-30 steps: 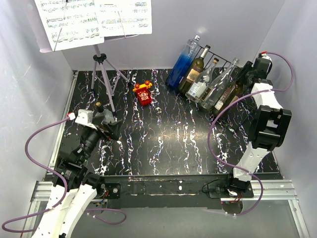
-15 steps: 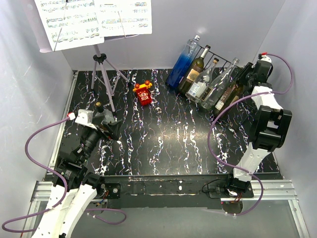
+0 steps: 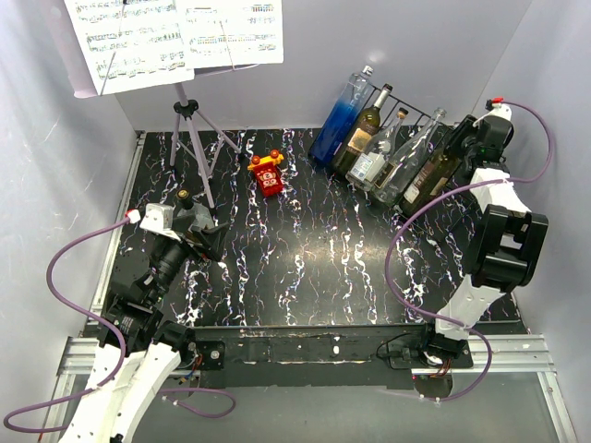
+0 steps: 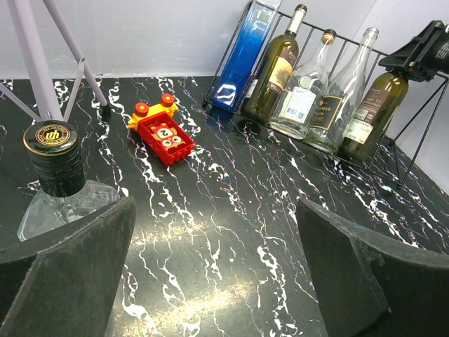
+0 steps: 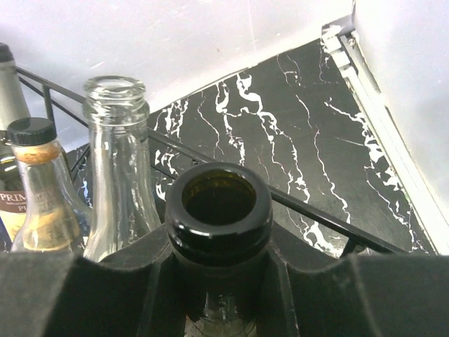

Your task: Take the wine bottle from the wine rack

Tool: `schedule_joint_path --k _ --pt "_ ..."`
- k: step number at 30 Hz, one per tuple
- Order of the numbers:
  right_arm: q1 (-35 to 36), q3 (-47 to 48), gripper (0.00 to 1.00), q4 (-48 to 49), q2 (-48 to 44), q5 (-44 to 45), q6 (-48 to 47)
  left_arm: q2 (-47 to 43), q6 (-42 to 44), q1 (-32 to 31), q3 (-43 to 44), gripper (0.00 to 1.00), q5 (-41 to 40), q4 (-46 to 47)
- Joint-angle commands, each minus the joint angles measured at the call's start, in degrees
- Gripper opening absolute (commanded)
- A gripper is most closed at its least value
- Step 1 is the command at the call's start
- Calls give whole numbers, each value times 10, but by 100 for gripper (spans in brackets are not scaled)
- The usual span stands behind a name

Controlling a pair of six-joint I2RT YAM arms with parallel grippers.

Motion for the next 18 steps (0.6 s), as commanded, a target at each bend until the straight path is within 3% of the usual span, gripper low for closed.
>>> schedule_joint_path --k 1,18 --pt "0 -8 1 92 -54 -9 -6 1 6 0 5 98 6 4" --pt "26 -92 1 169 -164 27 -46 -6 7 0 6 98 5 4"
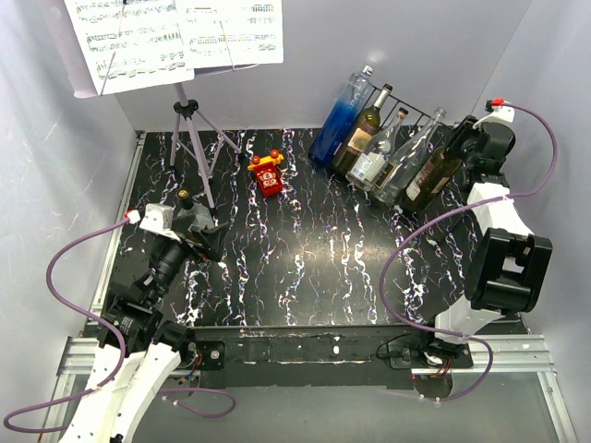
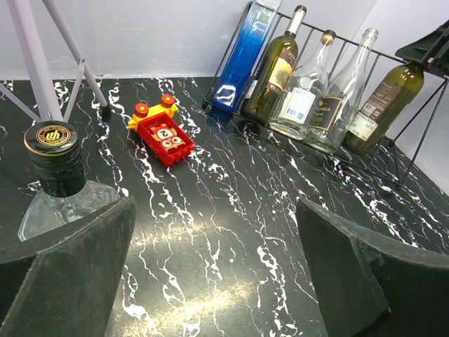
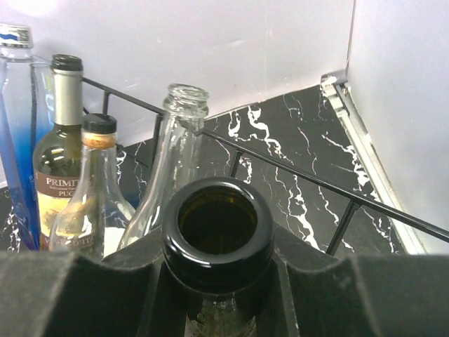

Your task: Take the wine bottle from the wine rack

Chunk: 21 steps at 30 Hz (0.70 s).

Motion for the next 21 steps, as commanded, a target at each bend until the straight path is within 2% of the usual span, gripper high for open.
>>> schedule_joint_path --k 1,12,18,21 --pt "14 -3 1 100 -68 15 -17 -6 7 0 6 98 4 4" --pt "62 -43 1 89 -141 64 -87 -9 6 0 7 98 -1 3" --pt "111 -79 1 88 -210 77 -119 -25 7 0 10 98 -31 -8" --pt "156 -88 1 81 -241 67 -141 -38 6 0 10 98 -74 -12"
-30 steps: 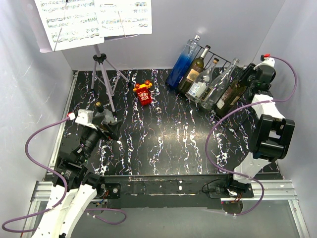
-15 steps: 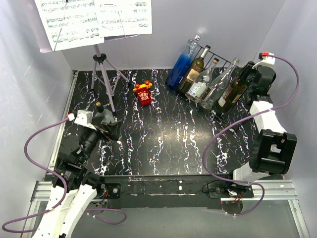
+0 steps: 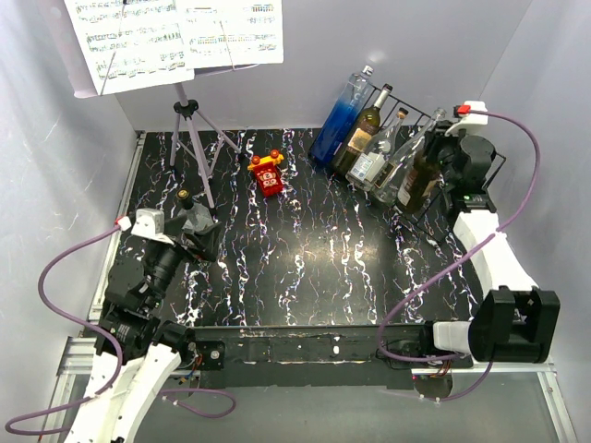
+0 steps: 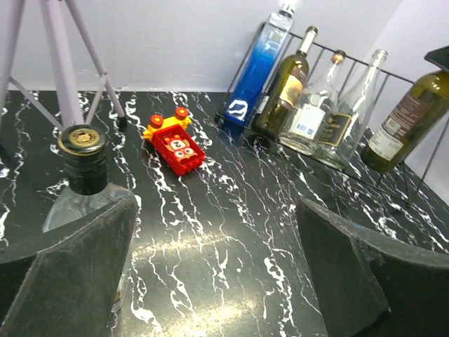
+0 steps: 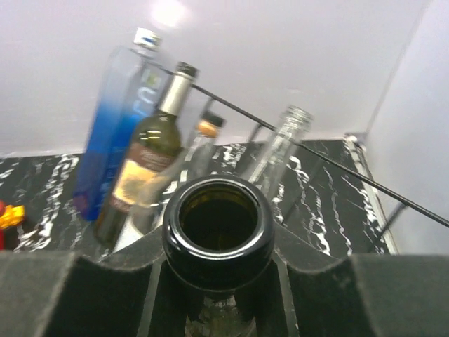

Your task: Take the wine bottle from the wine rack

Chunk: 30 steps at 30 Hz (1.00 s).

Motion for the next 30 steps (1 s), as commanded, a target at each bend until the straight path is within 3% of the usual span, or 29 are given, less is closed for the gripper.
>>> schedule_joint_path --k 1,10,23,30 --pt "63 3 1 73 -70 -13 -44 -20 5 0 9 98 -56 -10" --pt "261 -55 1 107 -113 -161 -125 -53 2 0 6 98 -106 -16" --pt "496 -4 1 219 37 -153 -118 -67 -6 0 10 98 -156 -30" --pt "548 46 1 304 128 -144 -108 -66 -6 -1 10 98 -162 -31"
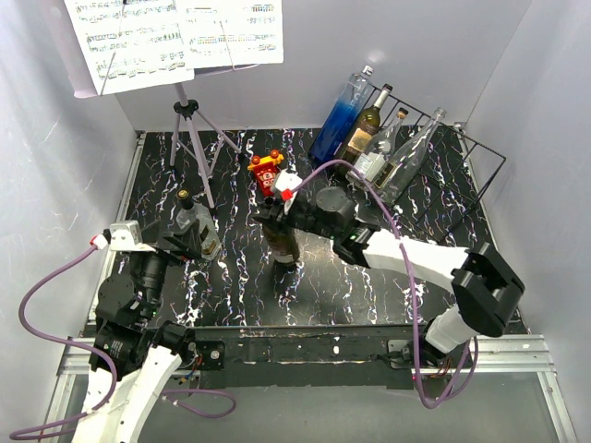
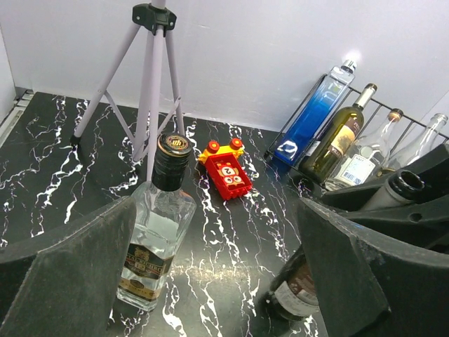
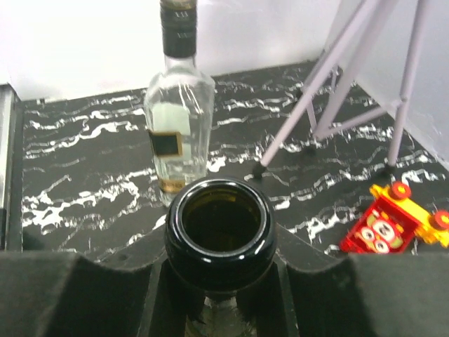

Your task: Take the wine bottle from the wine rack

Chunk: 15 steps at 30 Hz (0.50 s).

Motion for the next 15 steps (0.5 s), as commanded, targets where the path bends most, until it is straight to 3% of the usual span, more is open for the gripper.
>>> schedule_joint_path --k 1,15 --pt "16 79 1 184 34 11 7 1 -1 0 9 98 -16 -9" --pt "47 201 1 212 170 27 20 -4 -2 0 13 98 -30 -15"
